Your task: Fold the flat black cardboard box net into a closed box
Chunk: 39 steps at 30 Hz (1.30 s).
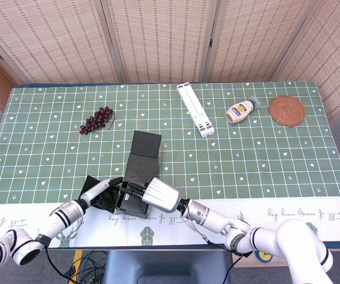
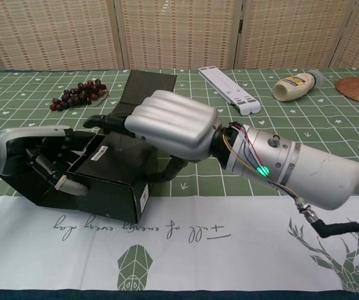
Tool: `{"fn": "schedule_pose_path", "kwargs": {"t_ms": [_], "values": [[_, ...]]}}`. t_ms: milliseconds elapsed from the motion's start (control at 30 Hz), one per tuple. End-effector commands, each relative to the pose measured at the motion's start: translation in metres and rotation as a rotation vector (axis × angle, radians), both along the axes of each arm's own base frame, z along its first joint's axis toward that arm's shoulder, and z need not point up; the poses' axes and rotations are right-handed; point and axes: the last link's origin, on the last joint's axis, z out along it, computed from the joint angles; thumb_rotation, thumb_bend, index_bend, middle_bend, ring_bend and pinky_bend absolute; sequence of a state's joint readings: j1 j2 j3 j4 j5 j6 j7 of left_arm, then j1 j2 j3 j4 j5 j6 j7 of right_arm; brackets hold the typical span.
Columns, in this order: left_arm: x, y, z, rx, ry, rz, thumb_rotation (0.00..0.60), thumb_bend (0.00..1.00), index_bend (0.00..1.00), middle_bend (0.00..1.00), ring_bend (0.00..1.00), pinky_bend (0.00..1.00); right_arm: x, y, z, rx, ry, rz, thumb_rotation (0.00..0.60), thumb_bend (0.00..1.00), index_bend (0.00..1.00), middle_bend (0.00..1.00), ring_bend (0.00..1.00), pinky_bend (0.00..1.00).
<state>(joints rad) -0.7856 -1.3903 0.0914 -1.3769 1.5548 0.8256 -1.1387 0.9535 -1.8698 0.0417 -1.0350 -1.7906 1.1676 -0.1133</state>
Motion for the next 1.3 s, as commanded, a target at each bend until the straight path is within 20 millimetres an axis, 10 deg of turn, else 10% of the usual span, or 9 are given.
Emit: {"fn": "schedule_pose_path", "kwargs": {"t_ms": [33, 1300], "values": [[-0.0010, -0.0003, -0.0006, 0.000, 0.000, 0.004, 0.600, 0.11, 0.19, 0.22, 0.51, 0.74, -0.0012, 0.0011, -0.0019, 0.006, 0.009, 0.006, 0.600, 0.21, 0.08, 0.22, 0.75, 0.87], [0.0019, -0.0067, -0.0071, -0.012, 0.000, -0.021, 0.600, 0.11, 0.14, 0.16, 0.50, 0.73, -0.0088, 0.0105, -0.0098, 0.033, 0.125, 0.057, 0.600, 0.26, 0.17, 0.28, 0.75, 0.87]]}}
